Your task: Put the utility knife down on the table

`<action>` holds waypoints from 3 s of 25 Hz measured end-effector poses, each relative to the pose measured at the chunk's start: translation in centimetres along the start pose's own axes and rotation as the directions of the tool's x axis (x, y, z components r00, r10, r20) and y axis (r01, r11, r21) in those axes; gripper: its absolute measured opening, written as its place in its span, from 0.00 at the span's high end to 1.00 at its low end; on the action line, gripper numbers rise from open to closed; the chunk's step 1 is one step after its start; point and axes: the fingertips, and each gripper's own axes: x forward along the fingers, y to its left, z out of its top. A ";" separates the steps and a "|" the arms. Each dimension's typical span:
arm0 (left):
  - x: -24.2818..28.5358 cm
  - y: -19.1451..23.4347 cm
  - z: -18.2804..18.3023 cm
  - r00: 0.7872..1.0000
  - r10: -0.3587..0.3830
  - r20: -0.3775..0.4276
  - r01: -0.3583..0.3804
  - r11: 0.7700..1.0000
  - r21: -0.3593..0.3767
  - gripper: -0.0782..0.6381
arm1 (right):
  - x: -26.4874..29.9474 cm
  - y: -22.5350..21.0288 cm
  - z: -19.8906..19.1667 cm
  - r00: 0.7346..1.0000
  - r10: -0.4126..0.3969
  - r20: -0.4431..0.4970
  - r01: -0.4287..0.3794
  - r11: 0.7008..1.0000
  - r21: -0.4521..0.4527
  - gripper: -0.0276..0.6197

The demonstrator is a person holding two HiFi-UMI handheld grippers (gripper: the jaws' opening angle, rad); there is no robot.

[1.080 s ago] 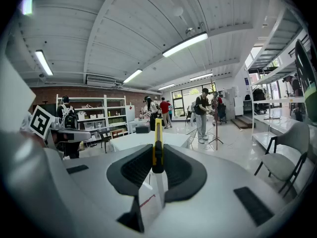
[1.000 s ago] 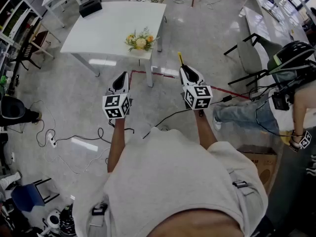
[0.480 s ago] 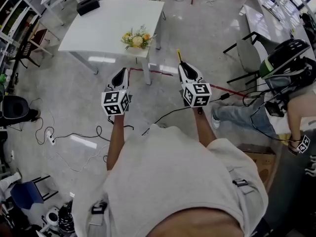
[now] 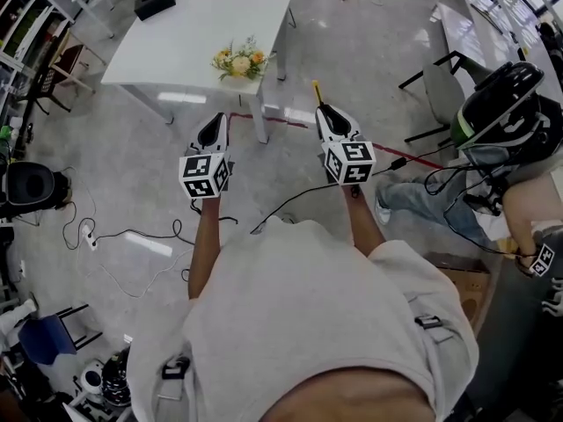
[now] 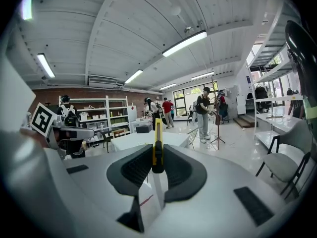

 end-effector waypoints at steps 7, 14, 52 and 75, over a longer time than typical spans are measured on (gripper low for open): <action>0.0 -0.5 -0.3 1.000 0.007 -0.002 -0.007 1.000 0.002 0.86 | -0.2 -0.3 -0.4 1.000 0.012 -0.004 -0.012 1.000 -0.005 0.83; 0.6 -0.6 -1.1 1.000 0.008 -0.018 -0.009 1.000 -0.010 0.86 | 0.6 -0.4 -0.6 0.999 0.026 -0.022 -0.026 0.999 -0.018 0.83; 26.7 20.8 3.7 0.998 -0.059 0.000 0.059 0.994 -0.091 0.86 | 31.6 -3.7 6.9 0.997 -0.042 -0.070 0.037 0.997 -0.063 0.83; 38.1 24.4 4.2 0.987 -0.157 -0.045 0.152 0.983 -0.107 0.86 | 42.2 -7.7 8.9 0.992 -0.089 -0.091 0.084 0.995 -0.058 0.83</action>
